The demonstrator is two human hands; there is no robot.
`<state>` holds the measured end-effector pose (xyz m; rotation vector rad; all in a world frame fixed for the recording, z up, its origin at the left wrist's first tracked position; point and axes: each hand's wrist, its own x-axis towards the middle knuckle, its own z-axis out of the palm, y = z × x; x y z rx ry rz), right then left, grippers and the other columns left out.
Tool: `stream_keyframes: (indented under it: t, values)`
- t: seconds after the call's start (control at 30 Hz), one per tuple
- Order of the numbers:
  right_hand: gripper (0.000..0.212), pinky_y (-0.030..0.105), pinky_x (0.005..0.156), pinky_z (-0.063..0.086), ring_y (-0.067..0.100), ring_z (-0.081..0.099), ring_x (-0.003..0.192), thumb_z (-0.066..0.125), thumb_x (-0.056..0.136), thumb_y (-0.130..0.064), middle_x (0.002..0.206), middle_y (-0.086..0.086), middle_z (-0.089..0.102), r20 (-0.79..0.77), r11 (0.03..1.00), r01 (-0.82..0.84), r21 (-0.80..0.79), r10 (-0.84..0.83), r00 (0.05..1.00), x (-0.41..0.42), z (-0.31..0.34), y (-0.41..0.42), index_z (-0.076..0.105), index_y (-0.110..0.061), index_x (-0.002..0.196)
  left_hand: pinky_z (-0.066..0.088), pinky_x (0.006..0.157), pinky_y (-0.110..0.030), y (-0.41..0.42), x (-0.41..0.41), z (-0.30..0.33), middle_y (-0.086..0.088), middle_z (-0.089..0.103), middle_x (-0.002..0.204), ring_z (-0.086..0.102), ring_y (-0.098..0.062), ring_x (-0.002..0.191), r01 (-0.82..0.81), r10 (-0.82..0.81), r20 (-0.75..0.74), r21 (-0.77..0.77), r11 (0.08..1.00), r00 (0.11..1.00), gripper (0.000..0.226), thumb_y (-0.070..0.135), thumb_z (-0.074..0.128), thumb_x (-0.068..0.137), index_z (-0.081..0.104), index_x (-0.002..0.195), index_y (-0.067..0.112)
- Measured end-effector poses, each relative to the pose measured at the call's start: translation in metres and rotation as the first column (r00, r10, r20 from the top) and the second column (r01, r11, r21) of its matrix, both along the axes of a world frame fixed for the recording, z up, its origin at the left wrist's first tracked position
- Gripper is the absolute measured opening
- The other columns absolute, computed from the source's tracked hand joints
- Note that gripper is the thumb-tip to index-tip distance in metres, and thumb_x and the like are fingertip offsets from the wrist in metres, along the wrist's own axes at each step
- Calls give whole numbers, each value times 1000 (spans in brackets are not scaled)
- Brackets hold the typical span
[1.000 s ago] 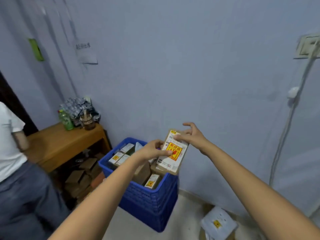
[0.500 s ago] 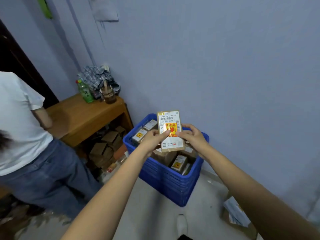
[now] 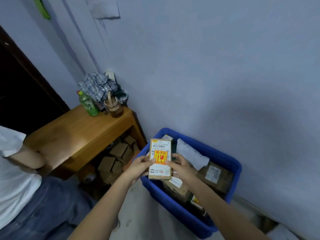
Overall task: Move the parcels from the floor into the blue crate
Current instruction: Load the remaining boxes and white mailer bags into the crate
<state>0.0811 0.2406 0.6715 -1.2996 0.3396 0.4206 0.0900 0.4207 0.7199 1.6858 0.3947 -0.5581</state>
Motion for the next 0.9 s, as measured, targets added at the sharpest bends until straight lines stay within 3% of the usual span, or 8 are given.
stream_keyframes:
  t: [0.13,0.47,0.7,0.9]
  values:
    - [40,46,86,57,23,71,96,73,83,-16,114,4,68,-41,999,39,-2,-39,998,54,-24,13,52,-22,117,57,81,-33,13,63,-27,-9,71,104,69,-20,93,11,-13,-53,-38,999,999,23,18,63,90,56,111,11]
    - [39,43,86,57,22,68,97,73,84,-24,110,4,65,-177,928,329,-172,-358,917,141,-101,69,51,-22,116,56,63,-31,44,208,-129,-12,72,103,71,-22,84,258,-270,-195,-84,962,943,31,17,63,89,60,118,5]
    - [51,44,89,56,21,68,98,75,81,-25,111,5,67,-326,896,375,-236,-437,839,166,-177,106,50,-17,124,56,88,-45,73,241,-215,-6,72,106,70,-24,96,315,-311,-332,-43,948,891,39,27,67,87,60,122,11]
    - [39,34,81,59,19,68,96,69,86,-14,112,5,66,-382,883,421,-207,-469,796,217,-225,102,51,-16,121,55,74,-28,56,283,-260,-2,68,109,67,-16,93,342,-319,-301,26,939,899,24,24,57,94,59,118,20]
